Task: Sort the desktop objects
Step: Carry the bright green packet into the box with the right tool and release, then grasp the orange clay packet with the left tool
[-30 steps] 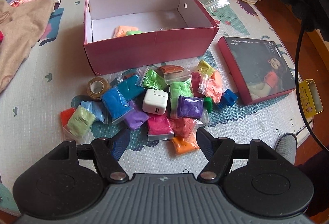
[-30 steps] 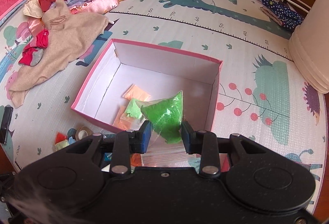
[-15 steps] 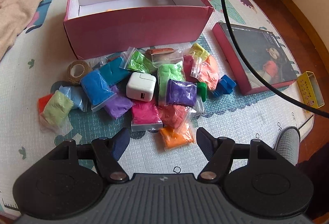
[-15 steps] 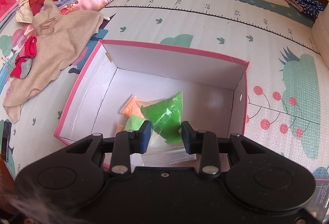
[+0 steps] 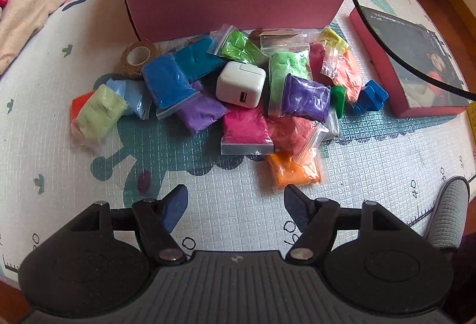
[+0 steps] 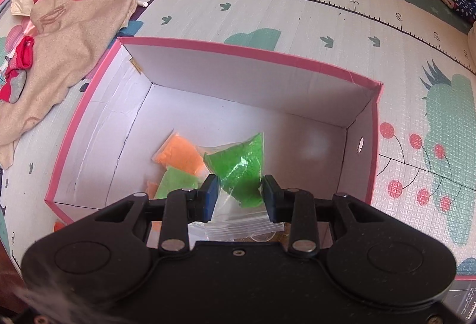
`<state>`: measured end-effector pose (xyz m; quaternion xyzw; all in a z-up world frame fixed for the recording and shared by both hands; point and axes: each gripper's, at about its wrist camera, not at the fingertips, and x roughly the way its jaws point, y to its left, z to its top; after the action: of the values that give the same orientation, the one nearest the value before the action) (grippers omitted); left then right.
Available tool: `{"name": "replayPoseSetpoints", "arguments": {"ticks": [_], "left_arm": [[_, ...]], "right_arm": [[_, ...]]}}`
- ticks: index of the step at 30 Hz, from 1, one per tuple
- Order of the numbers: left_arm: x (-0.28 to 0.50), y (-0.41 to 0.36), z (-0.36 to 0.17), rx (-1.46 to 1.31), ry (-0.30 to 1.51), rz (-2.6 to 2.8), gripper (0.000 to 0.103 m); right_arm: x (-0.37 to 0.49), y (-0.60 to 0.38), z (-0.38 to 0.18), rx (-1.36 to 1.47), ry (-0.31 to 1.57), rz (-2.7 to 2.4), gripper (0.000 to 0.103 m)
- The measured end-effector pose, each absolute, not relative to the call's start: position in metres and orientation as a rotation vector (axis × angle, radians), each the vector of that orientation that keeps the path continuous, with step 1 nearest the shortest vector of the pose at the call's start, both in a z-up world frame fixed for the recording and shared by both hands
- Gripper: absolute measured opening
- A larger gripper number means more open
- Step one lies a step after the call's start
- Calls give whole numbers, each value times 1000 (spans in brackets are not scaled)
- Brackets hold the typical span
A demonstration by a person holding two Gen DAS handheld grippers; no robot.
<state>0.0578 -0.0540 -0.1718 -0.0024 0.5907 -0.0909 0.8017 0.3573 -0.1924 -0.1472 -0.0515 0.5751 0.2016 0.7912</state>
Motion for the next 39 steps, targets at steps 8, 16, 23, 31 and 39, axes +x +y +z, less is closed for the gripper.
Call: {"name": "replayPoseSetpoints", "arguments": {"ticks": [8, 16, 23, 31, 39], "left_arm": [[60, -82, -181, -59, 1293, -232, 71], [69, -96, -194, -96, 1323, -187, 71], [75, -108, -208, -104, 1334, -165, 71], [81, -119, -216, -93, 1340, -139, 77], [89, -130, -224, -55, 1368, -80, 77]], "right_arm": [[362, -191, -163, -111, 1271, 434, 33], [363, -191, -175, -104, 1303, 448, 35], [363, -190, -174, -81, 1291, 441, 65], [364, -199, -170, -22, 1284, 442, 68], [362, -197, -164, -8, 1271, 465, 68]]}}
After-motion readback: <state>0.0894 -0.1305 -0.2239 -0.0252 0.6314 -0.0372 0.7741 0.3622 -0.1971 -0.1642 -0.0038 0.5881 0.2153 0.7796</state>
